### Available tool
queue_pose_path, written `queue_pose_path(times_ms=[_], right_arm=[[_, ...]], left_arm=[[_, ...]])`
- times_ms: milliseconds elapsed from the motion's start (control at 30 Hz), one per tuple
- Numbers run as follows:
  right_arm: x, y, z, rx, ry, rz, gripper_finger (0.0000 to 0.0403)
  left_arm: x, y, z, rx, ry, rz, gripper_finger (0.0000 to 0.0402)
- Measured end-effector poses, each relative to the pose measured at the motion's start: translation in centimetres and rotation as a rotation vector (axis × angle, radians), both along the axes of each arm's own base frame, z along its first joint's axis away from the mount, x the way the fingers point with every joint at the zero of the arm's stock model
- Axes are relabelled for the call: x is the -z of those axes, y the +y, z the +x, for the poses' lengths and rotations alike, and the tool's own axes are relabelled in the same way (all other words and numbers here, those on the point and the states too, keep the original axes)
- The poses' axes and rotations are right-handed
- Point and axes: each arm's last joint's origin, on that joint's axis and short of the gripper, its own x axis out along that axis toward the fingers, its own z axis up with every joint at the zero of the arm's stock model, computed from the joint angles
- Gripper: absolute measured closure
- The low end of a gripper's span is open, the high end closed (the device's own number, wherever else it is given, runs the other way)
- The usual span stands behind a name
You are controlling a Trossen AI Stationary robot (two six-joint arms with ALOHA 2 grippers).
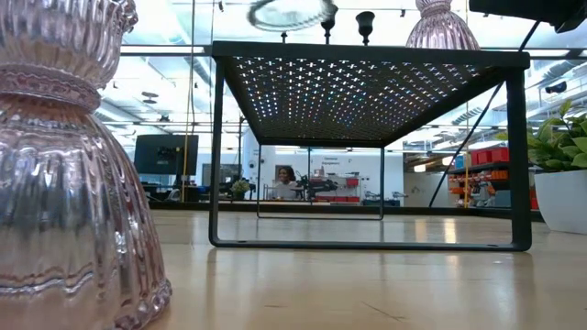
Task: Pick & Place candle stick holders
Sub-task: Put the green glass candle holder on the shelf
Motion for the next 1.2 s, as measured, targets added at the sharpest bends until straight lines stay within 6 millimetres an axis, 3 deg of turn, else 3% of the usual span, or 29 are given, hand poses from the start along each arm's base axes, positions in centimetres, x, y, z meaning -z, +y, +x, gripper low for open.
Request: queue_pose_path(times_ms=[400, 733, 1200], right_arm=[[0.1, 0.0, 0.0, 0.000, 0.009, -0.014, 0.0161], [0.2, 0.0, 0.0, 0.003, 0.014, -0.019, 0.0161], [0.2, 0.0, 0.0, 0.003, 0.016, -0.023, 0.0161]], left_arm=[[-0.5, 3.8, 2.7, 0.027, -0.032, -0.113, 0.0268], [2.0, 3.2, 4.6, 0.066, 0.011, -0.133, 0.0268], [2.1, 4.6, 5.3, 0.053, 0.000, -0.153, 0.0268]])
